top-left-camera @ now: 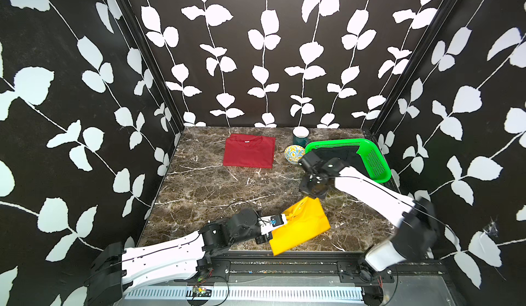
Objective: Put the folded t-shirts into the basket
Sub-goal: Pick up the T-shirt from the center of the board, then place the T-shirt in the bin.
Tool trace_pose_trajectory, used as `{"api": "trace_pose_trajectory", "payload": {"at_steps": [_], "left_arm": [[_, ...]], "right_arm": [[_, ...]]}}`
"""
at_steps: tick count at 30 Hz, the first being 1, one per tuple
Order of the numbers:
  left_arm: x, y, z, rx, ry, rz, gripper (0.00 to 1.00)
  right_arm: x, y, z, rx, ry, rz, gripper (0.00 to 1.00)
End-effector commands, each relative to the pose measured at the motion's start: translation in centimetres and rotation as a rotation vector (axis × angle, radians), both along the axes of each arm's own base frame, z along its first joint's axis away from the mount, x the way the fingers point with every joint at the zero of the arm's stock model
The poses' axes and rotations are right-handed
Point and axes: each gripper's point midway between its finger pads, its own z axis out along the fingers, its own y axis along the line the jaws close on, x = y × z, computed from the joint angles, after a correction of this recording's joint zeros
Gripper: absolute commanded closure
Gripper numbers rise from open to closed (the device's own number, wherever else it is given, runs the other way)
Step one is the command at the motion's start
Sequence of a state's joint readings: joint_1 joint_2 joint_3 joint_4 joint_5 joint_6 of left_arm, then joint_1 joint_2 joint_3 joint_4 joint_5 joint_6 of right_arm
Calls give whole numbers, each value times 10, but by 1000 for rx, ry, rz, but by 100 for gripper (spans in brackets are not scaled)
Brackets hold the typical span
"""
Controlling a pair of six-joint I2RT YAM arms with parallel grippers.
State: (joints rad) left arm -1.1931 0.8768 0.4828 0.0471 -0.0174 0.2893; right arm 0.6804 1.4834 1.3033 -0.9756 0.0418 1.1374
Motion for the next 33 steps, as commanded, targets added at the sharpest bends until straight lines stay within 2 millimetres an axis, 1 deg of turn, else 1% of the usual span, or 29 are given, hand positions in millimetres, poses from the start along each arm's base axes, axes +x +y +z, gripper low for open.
{"api": "trace_pose_trajectory", "payload": {"at_steps": [1, 4, 7, 9, 11, 12, 15, 16, 19, 20, 23, 25, 28, 29, 33], "left_arm": [[13, -16, 34, -52, -69, 31, 100], [19, -35, 54, -88, -113, 16, 100], [24, -56, 70, -111, -137, -7, 100], [28, -71, 86, -145, -159, -16, 100], [32, -84, 102, -182, -170, -23, 100], [35, -91, 109, -193, -176, -18, 100], [50, -112, 121, -197, -205, 10, 100], [53, -118, 121, -194, -214, 10, 100], [65, -138, 131, -220, -221, 12, 100], [73, -146, 134, -232, -215, 16, 100], [97, -162, 133, -255, -174, 27, 100], [114, -173, 125, -254, -120, 23, 100], [132, -191, 120, -260, -112, 10, 100], [136, -198, 116, -244, -117, 5, 100], [159, -214, 117, -241, -114, 35, 100]], "right_arm": [[3, -57, 13, -155, -57, -112, 100], [7, -79, 24, -113, -87, -172, 100], [9, -102, 46, -127, -141, -223, 100], [6, -117, 55, -131, -164, -261, 100], [9, -129, 76, -107, -224, -305, 100], [10, -137, 83, -117, -254, -321, 100], [11, -167, 104, -203, -355, -387, 100], [10, -176, 108, -217, -365, -413, 100], [7, -198, 119, -230, -401, -490, 100], [7, -207, 124, -227, -420, -529, 100], [9, -222, 137, -202, -478, -592, 100], [13, -230, 144, -185, -516, -628, 100], [25, -236, 146, -128, -564, -675, 100], [29, -237, 144, -106, -577, -687, 100], [52, -239, 132, -28, -621, -730, 100]]}}
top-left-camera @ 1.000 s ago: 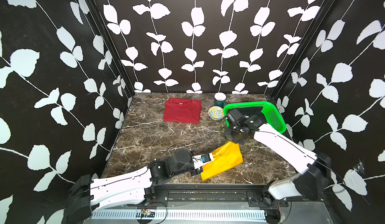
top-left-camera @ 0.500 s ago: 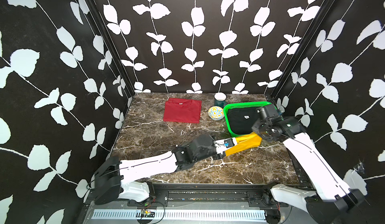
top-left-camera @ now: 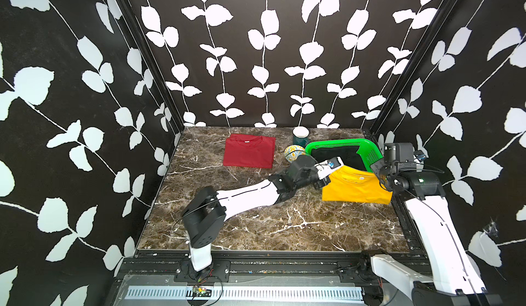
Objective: Put the folded t-shirts into the basket
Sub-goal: Place the T-shirt in the bin.
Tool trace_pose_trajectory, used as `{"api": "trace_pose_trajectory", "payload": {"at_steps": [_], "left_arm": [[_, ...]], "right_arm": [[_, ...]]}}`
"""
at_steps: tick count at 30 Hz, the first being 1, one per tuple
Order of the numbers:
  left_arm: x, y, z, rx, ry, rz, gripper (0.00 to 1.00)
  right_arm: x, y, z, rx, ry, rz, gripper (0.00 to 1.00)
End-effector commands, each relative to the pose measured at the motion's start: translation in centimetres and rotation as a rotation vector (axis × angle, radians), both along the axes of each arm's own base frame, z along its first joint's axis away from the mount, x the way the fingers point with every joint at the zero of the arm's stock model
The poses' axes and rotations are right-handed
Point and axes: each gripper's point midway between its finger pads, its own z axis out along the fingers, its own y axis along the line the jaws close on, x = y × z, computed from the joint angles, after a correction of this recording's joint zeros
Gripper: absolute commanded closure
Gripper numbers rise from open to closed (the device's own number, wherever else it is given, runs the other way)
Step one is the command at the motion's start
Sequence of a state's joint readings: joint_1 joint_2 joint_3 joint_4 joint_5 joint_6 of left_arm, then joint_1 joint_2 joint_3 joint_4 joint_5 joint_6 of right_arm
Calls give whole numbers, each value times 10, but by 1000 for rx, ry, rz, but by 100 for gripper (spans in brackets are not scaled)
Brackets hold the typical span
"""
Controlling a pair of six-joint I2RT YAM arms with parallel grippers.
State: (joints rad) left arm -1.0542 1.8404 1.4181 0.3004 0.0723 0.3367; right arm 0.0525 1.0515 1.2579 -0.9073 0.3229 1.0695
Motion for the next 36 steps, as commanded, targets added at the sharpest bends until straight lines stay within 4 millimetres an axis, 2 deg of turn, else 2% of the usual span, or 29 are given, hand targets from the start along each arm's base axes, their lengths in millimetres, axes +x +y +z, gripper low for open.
{"api": "trace_pose_trajectory", "payload": {"at_steps": [1, 4, 6, 11, 18, 25, 28, 29, 30, 34, 36], "left_arm": [[12, -6, 23, -63, 0, 0, 100], [34, -6, 17, -75, 27, 29, 100], [47, -5, 13, -81, 49, 43, 100], [67, -15, -16, -8, 52, 66, 100], [97, -16, -35, -55, 83, 113, 100], [109, -22, -44, -37, 59, 128, 100], [114, -23, -37, -38, 70, 137, 100], [116, -22, -36, -31, 78, 143, 100], [118, -21, -34, -31, 75, 154, 100], [135, -16, -40, -43, 104, 190, 100], [144, -11, -45, -58, 128, 209, 100]], "right_arm": [[31, -4, 5, 51, -126, -22, 100], [48, -9, -8, 82, -115, -36, 100], [62, -11, -8, 82, -136, -39, 100], [95, -8, -15, 90, -166, 0, 100], [119, -20, -36, 83, -128, -56, 100], [144, -26, -55, 121, -127, -113, 100], [154, -27, -62, 155, -103, -119, 100], [158, -27, -59, 158, -111, -118, 100], [162, -28, -53, 158, -124, -118, 100], [174, -32, -55, 169, -132, -134, 100], [183, -32, -69, 186, -116, -140, 100]]}}
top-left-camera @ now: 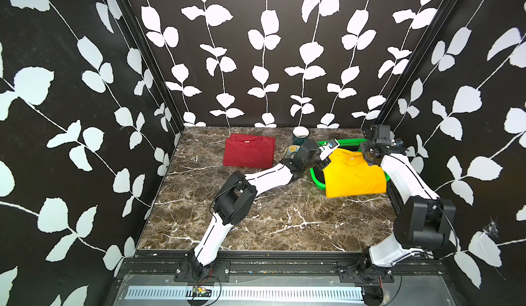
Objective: Put the folded t-shirts into the basket
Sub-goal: Place the T-shirt in the bin.
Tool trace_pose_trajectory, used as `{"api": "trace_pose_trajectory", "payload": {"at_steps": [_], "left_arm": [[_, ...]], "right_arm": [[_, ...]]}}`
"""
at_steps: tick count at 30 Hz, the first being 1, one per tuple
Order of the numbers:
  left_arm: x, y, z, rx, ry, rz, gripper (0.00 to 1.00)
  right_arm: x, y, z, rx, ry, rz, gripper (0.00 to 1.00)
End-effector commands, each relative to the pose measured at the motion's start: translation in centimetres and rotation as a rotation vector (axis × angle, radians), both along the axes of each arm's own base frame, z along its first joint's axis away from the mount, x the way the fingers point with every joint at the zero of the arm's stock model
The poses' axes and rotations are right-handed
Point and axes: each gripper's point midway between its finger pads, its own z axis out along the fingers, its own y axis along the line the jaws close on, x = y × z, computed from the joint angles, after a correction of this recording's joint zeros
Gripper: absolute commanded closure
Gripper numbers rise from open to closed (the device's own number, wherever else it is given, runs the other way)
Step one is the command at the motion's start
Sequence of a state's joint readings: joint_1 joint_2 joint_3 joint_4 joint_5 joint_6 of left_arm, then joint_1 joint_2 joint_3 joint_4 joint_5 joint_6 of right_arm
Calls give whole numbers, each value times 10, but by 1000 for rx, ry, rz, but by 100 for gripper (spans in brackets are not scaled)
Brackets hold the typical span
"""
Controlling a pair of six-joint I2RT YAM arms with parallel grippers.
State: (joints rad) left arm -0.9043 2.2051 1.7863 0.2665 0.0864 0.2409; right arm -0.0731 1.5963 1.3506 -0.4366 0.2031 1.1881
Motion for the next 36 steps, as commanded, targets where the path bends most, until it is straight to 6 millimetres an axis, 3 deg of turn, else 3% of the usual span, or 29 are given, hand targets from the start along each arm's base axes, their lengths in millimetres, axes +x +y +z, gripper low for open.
{"api": "trace_pose_trajectory", "payload": {"at_steps": [1, 7, 15, 21, 24, 25, 28, 31, 34, 36], "left_arm": [[25, 11, 0, -42, 40, 60, 100], [38, 6, -29, 4, 116, 41, 100], [52, -6, -65, 28, 239, 16, 100], [64, -5, -67, 23, 278, 48, 100], [71, -1, -68, 16, 291, 72, 90], [73, 0, -66, 13, 289, 83, 83], [78, 1, -61, 3, 266, 105, 63], [82, 2, -56, -4, 242, 120, 51], [82, 2, -53, -7, 242, 105, 52], [78, 1, -50, -16, 245, 82, 52]], "right_arm": [[25, -4, 5, 32, -75, -20, 100], [46, 0, -27, 104, -29, -12, 100], [50, -6, -54, 117, 24, -40, 100], [59, -7, -61, 129, 30, -38, 100], [64, -7, -67, 146, 36, -39, 100], [66, -6, -68, 150, 36, -40, 98], [72, -7, -68, 161, 27, -43, 70], [78, -7, -63, 173, 15, -26, 61], [77, -6, -58, 182, 10, -17, 47], [70, -7, -54, 184, 29, -22, 46]]}}
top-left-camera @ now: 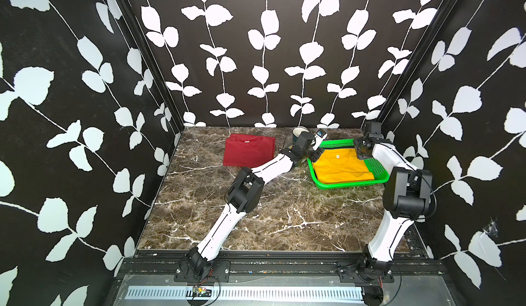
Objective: Put the folded t-shirts into the basket
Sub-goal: Place the T-shirt in the bin.
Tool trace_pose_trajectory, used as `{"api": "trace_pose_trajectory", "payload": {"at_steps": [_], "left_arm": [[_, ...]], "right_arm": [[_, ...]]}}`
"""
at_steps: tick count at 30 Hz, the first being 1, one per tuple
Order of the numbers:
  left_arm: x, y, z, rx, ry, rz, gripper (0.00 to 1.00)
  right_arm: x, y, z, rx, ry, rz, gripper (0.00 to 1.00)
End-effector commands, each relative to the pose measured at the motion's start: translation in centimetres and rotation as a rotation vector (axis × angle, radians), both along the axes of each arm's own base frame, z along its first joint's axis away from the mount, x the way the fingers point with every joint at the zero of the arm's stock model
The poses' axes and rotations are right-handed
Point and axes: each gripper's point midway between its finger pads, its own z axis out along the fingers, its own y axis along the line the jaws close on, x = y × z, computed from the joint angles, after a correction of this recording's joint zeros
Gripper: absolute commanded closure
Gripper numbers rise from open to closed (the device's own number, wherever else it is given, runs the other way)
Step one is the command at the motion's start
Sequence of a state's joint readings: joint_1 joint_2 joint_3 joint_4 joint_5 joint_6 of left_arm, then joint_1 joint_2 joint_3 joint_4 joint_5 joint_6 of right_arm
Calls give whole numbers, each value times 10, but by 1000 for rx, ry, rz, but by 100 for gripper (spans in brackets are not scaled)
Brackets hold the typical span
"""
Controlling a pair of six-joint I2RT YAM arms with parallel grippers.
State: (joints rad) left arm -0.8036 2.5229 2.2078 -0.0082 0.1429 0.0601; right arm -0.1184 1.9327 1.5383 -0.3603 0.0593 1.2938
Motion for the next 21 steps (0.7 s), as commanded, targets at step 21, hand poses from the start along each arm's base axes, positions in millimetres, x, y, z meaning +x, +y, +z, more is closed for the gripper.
{"api": "trace_pose_trajectory", "payload": {"at_steps": [21], "left_arm": [[-71, 147, 78, 169, -18, 235, 35]], "right_arm": [[-92, 85, 61, -313, -107, 705, 46]]}}
